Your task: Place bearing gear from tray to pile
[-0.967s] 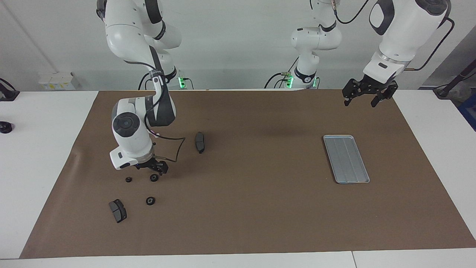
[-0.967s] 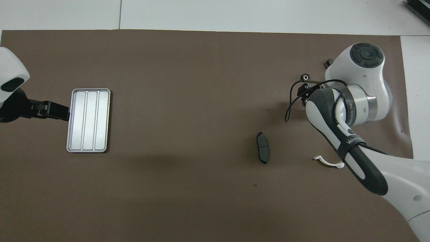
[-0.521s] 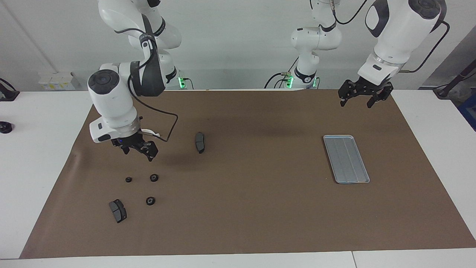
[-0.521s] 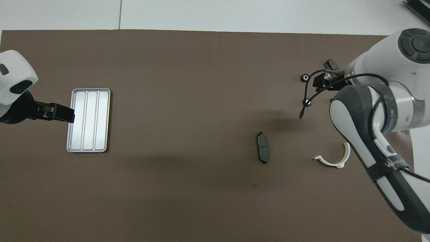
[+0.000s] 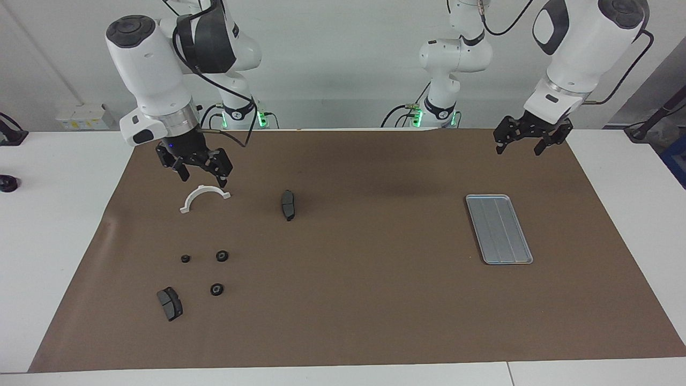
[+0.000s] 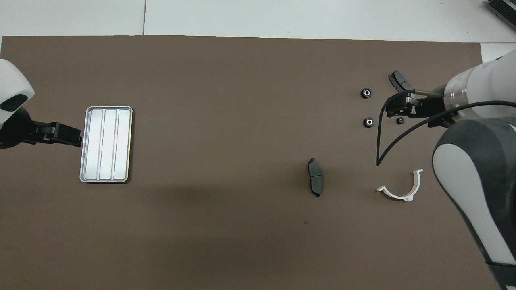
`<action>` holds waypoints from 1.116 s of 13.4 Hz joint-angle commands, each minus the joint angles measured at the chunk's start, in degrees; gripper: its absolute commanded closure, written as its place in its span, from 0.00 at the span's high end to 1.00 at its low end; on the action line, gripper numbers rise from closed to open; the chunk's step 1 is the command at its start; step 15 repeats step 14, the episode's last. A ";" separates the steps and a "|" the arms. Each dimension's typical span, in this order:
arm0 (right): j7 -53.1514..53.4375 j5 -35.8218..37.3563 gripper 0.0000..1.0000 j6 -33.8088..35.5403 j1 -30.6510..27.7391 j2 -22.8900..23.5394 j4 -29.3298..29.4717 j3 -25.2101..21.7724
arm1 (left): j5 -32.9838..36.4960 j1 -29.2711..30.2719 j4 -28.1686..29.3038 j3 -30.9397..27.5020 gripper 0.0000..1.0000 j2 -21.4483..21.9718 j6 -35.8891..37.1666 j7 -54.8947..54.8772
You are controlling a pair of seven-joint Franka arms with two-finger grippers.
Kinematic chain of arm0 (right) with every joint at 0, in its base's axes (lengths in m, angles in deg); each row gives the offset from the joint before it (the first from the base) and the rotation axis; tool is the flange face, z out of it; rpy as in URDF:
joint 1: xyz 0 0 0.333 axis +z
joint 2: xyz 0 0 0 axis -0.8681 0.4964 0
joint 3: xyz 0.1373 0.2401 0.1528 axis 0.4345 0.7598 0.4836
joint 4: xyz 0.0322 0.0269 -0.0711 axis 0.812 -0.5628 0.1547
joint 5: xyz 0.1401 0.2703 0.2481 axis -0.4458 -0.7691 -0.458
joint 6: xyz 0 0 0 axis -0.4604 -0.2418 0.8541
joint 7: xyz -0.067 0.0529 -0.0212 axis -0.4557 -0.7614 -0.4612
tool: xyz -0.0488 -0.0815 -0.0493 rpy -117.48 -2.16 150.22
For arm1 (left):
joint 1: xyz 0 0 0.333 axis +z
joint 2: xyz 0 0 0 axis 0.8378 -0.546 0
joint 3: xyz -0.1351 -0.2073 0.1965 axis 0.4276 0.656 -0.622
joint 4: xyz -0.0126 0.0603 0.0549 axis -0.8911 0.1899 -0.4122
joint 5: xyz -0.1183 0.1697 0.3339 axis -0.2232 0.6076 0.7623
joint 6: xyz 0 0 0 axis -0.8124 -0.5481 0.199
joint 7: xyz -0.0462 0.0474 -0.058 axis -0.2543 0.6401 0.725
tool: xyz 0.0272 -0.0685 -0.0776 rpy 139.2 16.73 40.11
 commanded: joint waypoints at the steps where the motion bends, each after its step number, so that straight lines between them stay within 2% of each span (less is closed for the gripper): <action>1: -1.88 -1.36 1.00 1.69 1.14 -1.57 -0.87 0.00 | 0.39 -1.02 -0.39 -0.63 1.00 0.49 0.45 0.21; 5: -9.26 -1.18 1.00 1.79 0.80 -1.57 -0.87 0.00 | 0.39 -0.32 -0.65 -0.11 1.00 1.63 2.03 0.47; 15: -12.08 -3.11 1.00 2.84 -1.31 -1.57 -0.87 -0.61 | -0.67 0.21 -0.30 0.08 1.00 2.60 1.86 0.30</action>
